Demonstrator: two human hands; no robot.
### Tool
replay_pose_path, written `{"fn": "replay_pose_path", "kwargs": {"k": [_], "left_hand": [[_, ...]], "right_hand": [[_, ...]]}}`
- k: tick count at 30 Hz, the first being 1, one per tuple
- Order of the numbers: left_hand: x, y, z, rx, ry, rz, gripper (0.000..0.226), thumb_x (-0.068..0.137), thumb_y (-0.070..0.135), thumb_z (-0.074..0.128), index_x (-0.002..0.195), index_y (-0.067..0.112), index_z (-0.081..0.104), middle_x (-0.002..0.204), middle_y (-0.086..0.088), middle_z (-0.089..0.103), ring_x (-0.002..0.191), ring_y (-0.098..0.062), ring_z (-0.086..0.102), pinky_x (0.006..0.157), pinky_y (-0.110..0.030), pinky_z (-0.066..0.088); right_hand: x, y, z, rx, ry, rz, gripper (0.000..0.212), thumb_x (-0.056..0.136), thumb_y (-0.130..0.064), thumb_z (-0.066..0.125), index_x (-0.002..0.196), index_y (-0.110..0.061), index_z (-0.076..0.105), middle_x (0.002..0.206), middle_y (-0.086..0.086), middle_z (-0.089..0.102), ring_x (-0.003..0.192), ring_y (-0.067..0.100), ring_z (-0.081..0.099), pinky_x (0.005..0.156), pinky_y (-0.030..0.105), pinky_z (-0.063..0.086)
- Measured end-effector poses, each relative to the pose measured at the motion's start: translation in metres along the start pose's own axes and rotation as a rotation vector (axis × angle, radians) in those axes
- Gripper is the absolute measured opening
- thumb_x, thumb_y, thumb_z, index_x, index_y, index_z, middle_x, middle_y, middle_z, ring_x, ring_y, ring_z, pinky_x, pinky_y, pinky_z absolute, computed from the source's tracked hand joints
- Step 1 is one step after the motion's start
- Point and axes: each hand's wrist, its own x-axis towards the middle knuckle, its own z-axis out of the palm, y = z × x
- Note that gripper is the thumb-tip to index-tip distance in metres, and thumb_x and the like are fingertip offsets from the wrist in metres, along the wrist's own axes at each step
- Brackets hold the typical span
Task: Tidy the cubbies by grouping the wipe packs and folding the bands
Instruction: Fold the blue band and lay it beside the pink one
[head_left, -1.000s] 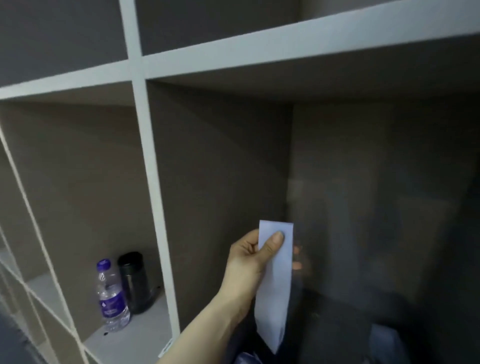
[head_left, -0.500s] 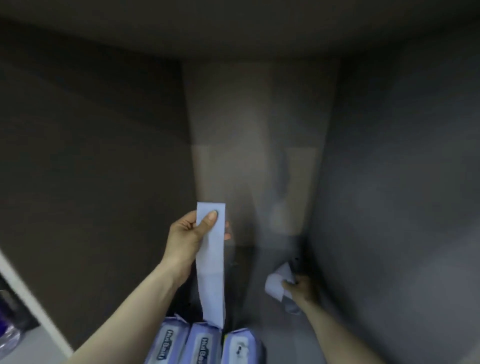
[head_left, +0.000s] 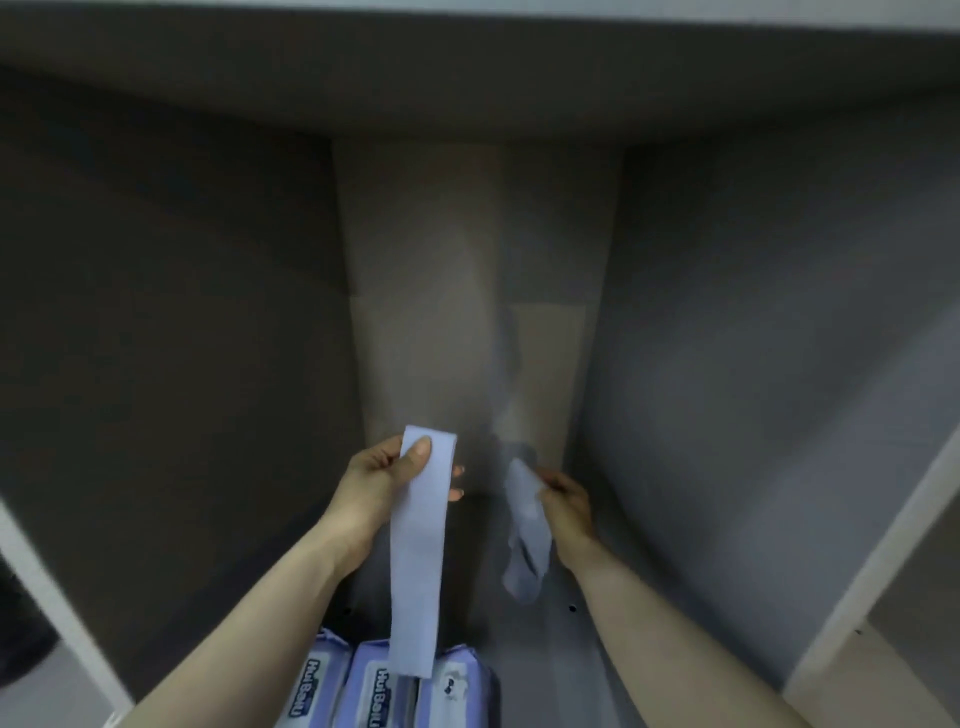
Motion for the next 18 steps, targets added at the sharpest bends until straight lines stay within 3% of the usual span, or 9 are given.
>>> {"fn": "replay_pose_path", "kwargs": {"k": [2,5,10,13,15,18], "left_hand": [[-0.004,0.003,-0.002,0.029,-0.056,-0.002,0.027,0.089,0.022,0.056,0.103,0.002,0.068,0.096,-0.018,0.074,0.076,-0.025,0.073,0.061,-0.030,0.059],[-0.008,0.009,-0.006,0.088,-0.081,0.011,0.029,0.090,0.024,0.056,0.104,0.002,0.069,0.098,-0.017,0.073,0.085,-0.026,0.070,0.071,-0.033,0.058],[-0.019,0.018,-0.016,0.082,-0.156,0.083,0.022,0.089,0.023,0.055,0.094,0.009,0.071,0.080,-0.001,0.074,0.072,-0.014,0.068,0.067,-0.023,0.055],[-0.027,0.017,-0.012,0.131,-0.292,0.090,0.019,0.087,0.024,0.059,0.092,0.011,0.071,0.082,0.001,0.074,0.076,-0.011,0.068,0.071,-0.021,0.053],[-0.035,0.017,-0.007,0.133,-0.319,0.120,0.023,0.082,0.025,0.063,0.093,0.007,0.071,0.086,-0.003,0.074,0.081,-0.015,0.068,0.077,-0.025,0.053],[-0.050,0.021,-0.003,0.084,-0.221,0.191,0.015,0.085,0.016,0.061,0.088,0.006,0.072,0.078,0.000,0.075,0.073,-0.012,0.069,0.069,-0.022,0.055]], "right_hand": [[-0.010,-0.021,0.003,-0.018,0.011,0.015,0.009,0.088,0.000,0.051,0.090,-0.004,0.059,0.069,0.004,0.056,0.069,0.021,0.053,0.058,0.017,0.044],[-0.021,-0.049,0.009,0.060,-0.046,0.028,0.023,0.092,-0.018,0.047,0.106,-0.006,0.060,0.094,0.013,0.058,0.090,0.025,0.055,0.072,0.031,0.046],[-0.064,-0.107,0.008,0.166,-0.353,-0.028,0.035,0.098,-0.034,0.036,0.116,-0.014,0.057,0.097,0.004,0.064,0.084,0.017,0.061,0.062,0.024,0.052],[-0.088,-0.131,0.013,0.164,-0.454,-0.035,0.043,0.100,-0.036,0.033,0.125,-0.009,0.054,0.103,0.006,0.065,0.093,0.020,0.061,0.080,0.031,0.050],[-0.105,-0.142,0.017,0.168,-0.415,-0.021,0.039,0.099,-0.035,0.035,0.116,-0.009,0.058,0.098,0.006,0.066,0.095,0.023,0.061,0.088,0.036,0.048],[-0.124,-0.153,0.018,0.236,-0.311,0.024,0.037,0.100,-0.030,0.035,0.085,-0.009,0.061,0.075,0.006,0.069,0.080,0.022,0.061,0.076,0.033,0.048]]}}
